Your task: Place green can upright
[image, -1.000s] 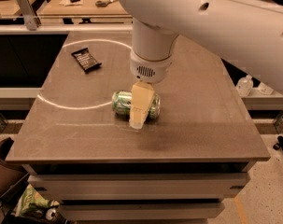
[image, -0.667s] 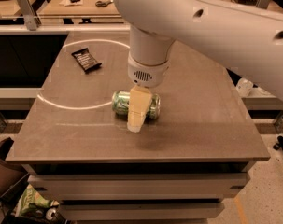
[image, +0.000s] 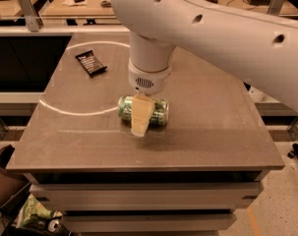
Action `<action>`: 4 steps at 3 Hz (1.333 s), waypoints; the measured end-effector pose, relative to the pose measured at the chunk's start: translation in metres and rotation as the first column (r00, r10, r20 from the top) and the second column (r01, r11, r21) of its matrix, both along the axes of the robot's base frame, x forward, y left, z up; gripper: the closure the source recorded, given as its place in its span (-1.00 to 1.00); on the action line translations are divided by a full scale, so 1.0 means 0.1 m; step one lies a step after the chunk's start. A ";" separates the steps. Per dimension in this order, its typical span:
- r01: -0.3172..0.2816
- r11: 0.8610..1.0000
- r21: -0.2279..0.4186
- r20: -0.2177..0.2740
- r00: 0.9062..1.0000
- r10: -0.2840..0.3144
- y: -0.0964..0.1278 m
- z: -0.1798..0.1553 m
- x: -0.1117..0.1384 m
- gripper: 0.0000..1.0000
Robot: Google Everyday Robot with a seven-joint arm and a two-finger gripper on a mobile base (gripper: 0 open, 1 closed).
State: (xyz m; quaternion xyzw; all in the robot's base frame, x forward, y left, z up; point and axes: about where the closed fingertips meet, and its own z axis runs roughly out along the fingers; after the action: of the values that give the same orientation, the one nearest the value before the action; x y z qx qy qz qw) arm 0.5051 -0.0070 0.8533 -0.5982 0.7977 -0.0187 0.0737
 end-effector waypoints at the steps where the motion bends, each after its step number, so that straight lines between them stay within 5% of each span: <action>1: 0.000 1.000 0.000 0.002 1.000 0.000 0.00 0.00 0.00 -0.19; 3: -0.001 1.000 0.001 0.006 1.000 0.001 0.01 0.00 0.00 0.74; 4: -0.002 1.000 0.002 0.008 1.000 0.002 0.01 0.00 -0.01 1.00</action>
Offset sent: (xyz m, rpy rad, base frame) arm -0.0001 0.0001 0.0001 0.0004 -0.0017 0.0001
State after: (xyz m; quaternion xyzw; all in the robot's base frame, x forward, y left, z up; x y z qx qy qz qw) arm 0.5045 -0.0061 0.8534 -0.5989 0.7969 -0.0203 0.0772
